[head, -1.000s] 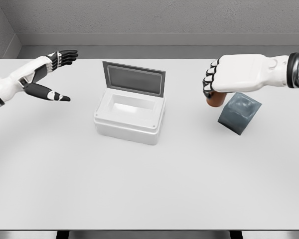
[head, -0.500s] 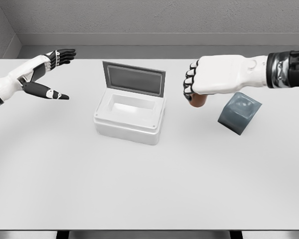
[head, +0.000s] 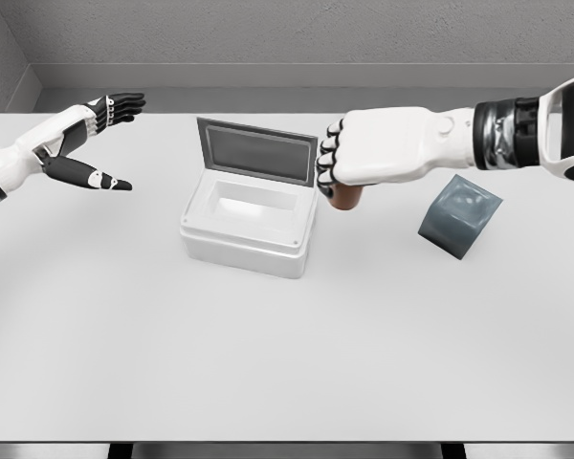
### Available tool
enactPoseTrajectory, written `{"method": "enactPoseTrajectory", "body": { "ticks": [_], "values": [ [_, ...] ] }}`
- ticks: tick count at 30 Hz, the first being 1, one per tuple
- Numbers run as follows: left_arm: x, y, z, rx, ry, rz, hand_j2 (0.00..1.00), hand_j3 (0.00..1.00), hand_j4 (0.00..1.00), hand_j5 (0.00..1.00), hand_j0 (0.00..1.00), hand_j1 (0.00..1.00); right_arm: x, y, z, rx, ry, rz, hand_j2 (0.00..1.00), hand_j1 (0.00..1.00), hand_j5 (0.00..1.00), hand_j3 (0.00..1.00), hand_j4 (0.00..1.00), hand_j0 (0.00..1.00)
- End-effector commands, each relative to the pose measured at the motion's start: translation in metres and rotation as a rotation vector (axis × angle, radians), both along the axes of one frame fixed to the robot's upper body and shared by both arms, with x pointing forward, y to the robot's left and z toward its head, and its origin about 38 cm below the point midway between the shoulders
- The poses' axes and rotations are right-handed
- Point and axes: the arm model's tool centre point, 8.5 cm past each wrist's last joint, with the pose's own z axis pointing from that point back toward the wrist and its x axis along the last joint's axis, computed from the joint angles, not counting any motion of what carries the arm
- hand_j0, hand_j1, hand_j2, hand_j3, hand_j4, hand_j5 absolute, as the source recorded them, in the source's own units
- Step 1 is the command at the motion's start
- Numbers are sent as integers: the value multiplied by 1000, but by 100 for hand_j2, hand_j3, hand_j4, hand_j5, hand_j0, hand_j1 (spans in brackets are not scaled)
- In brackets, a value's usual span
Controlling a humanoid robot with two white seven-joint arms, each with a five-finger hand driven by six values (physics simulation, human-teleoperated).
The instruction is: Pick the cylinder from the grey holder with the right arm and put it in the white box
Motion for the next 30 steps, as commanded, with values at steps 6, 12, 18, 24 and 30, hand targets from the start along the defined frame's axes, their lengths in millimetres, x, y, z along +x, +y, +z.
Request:
{"method": "enactPoseTrajectory", "body": {
  "ticks": [6, 12, 18, 24, 30],
  "values": [
    [1, -5, -1, -17, 1, -6, 100, 100, 100, 100, 100, 100, -1, 16, 2, 23, 0, 34, 53, 53, 53, 53, 53, 53],
    [2, -4, -3, -19, 5, 0, 100, 100, 100, 100, 100, 100, 5, 24, -5, 25, 18, 34, 53, 53, 53, 53, 53, 53],
    [4, -3, 0, -18, 1, 4, 100, 100, 100, 100, 100, 100, 11, 34, -8, 41, 31, 36, 53, 53, 53, 53, 53, 53],
    [6, -5, -1, -25, 1, 4, 100, 100, 100, 100, 100, 100, 24, 35, -14, 52, 58, 5, 53, 53, 53, 53, 53, 53],
    [6, -6, -2, -25, 3, 3, 100, 100, 100, 100, 100, 100, 29, 43, -17, 62, 68, 7, 53, 53, 53, 53, 53, 53]
  ]
}}
